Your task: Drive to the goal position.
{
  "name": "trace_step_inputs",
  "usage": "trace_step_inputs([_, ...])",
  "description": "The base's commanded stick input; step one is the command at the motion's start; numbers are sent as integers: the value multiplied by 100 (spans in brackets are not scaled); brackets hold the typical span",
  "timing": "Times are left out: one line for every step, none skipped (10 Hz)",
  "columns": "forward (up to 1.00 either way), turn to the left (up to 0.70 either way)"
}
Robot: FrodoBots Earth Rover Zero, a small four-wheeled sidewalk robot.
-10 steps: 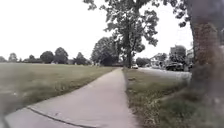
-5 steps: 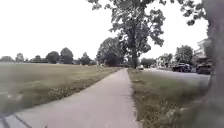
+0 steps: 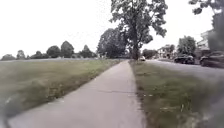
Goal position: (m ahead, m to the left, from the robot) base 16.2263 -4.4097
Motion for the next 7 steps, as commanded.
trace_step_inputs([70, 0])
trace_step_inputs([70, 0])
trace_step_inputs([70, 0])
trace_step_inputs([70, 0])
trace_step_inputs([70, 0])
trace_step_inputs([70, 0])
trace_step_inputs([70, 0])
